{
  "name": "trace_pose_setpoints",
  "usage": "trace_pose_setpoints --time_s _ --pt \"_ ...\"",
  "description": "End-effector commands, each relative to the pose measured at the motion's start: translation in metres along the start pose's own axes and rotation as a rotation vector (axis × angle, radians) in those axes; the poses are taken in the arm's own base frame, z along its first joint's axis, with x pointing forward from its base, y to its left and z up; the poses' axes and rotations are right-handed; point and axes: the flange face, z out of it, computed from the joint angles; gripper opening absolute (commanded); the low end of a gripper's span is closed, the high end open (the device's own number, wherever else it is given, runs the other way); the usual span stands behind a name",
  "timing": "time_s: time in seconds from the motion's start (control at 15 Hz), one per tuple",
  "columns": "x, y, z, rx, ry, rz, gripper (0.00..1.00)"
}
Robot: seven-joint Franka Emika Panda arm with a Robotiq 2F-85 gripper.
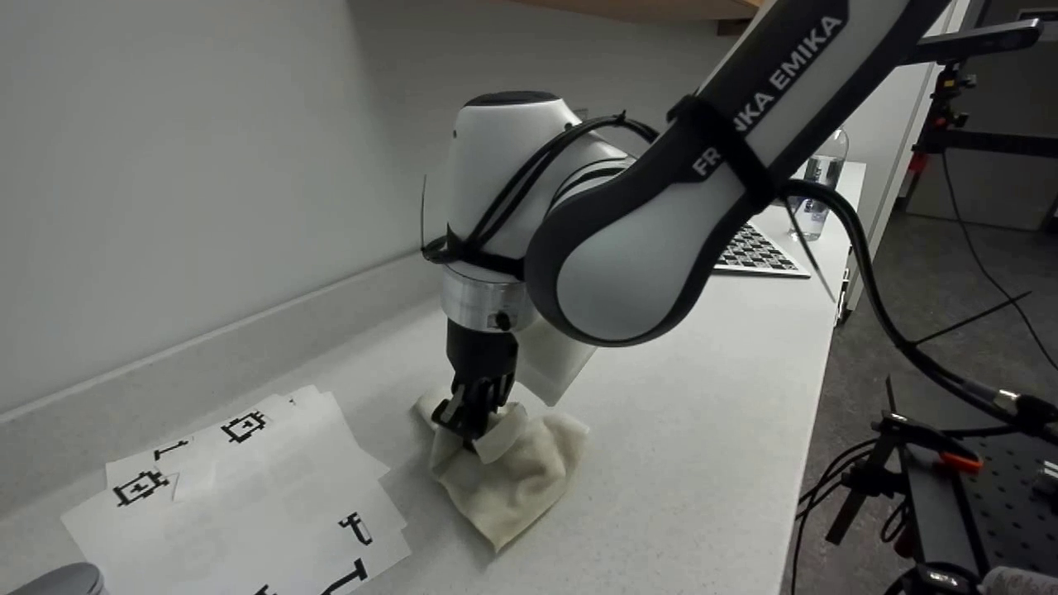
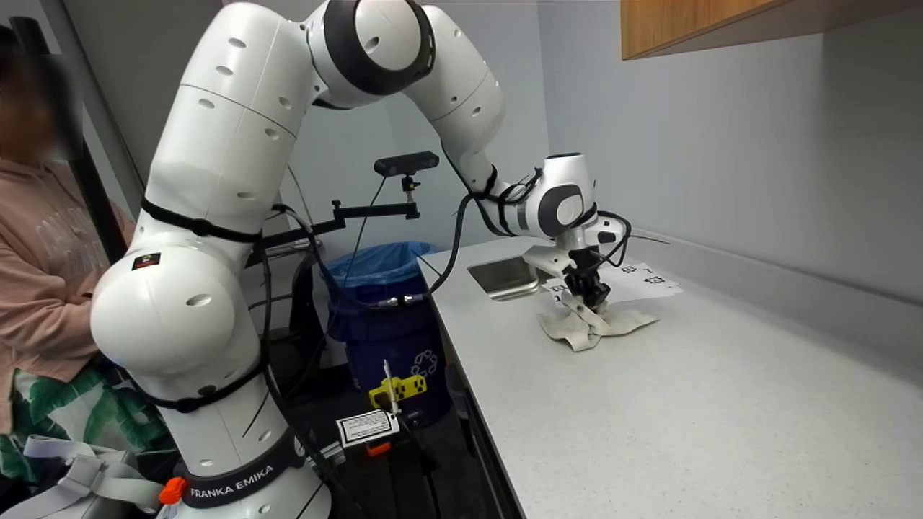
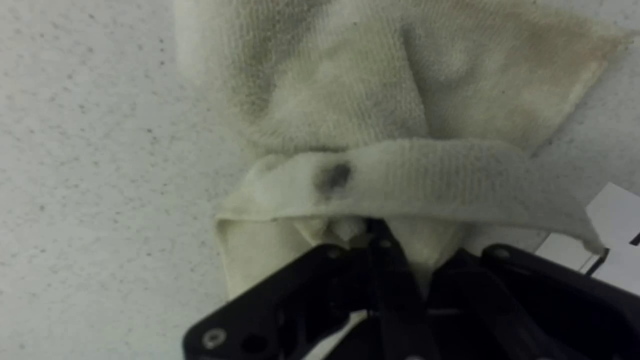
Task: Use the towel to wipe the counter.
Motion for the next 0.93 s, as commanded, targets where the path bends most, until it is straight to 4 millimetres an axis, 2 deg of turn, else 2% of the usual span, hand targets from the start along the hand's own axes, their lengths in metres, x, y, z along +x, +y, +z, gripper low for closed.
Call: trace_pose_setpoints --time_s 0.0,0.07,0.13,0.2,0.27,0.67,0.8,0.87 --pt "0.007 -0.008 0.007 0.004 0.009 -0.059 0.02" --pt "0.006 -0.007 0.008 0.002 0.005 -0.064 0.02" --pt "0.005 -0.004 0.009 0.001 0.0 -0.07 0.32" --pt "0.004 0.001 0.011 -0.004 -0.005 -0.071 0.33" --pt "0.003 0.005 0.011 -0.006 -0.009 -0.073 0.39" --pt "0.002 0.038 0.002 -0.042 -0.035 -0.056 0.85" --pt "0.003 0.048 -0.004 -0.053 -0.04 -0.043 0.98" --pt "0.003 0.053 -0.008 -0.059 -0.045 -0.038 1.0"
